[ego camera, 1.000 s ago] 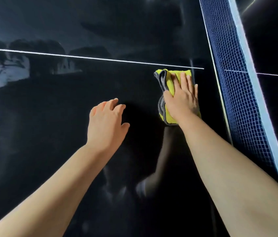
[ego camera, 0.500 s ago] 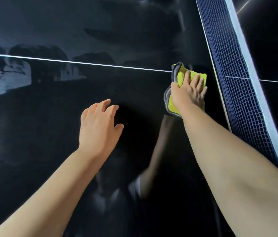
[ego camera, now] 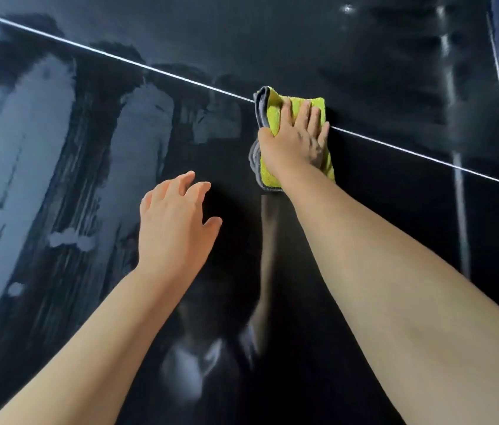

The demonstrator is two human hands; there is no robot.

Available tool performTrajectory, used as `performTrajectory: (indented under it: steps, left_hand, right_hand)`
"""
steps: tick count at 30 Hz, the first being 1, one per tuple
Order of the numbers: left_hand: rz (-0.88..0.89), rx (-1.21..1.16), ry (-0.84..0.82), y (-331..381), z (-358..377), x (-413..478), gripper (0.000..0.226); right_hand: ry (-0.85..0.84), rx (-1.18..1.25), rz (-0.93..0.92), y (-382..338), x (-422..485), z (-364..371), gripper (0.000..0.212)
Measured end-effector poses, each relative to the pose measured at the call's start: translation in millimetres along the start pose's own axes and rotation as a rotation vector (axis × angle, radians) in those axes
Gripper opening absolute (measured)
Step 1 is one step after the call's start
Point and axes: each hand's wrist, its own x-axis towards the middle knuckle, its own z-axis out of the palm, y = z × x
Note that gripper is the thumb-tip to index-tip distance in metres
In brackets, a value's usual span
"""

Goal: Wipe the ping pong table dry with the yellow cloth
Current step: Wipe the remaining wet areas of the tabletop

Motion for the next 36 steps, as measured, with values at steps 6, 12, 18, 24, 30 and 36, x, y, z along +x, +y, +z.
performTrajectory:
  steps: [6,12,18,24,30,36]
  left_hand:
    - [-0.06,0.022,-0.004,-92,-39,-20,0.054]
    - [-0.112,0.043,-0.035,-155,-72,-51,0.054]
    - [-0.135,0.038,-0.065,-179,-86,-97,0.054]
    - [-0.127,0.065,-0.088,-185,-95,-165,0.055]
    - [-0.085,0.103,-0.13,-187,-101,-249,0.056]
    - [-0.015,0.118,-0.18,-183,-103,-340,0.056]
  right_hand:
    - [-0.018,-0.025,-0.229,-97,-40,12,0.069]
    - [-0.064,-0.059,-0.374,-129,-101,17,0.07]
    - [-0.104,-0.107,-0.514,-131,-187,26,0.07]
    - [-0.159,-0.17,-0.603,-113,-283,33,0.073]
    - [-0.181,-0.174,-0.631,-82,-387,42,0.073]
    - [-0.185,-0.166,-0.588,-53,-501,56,0.074]
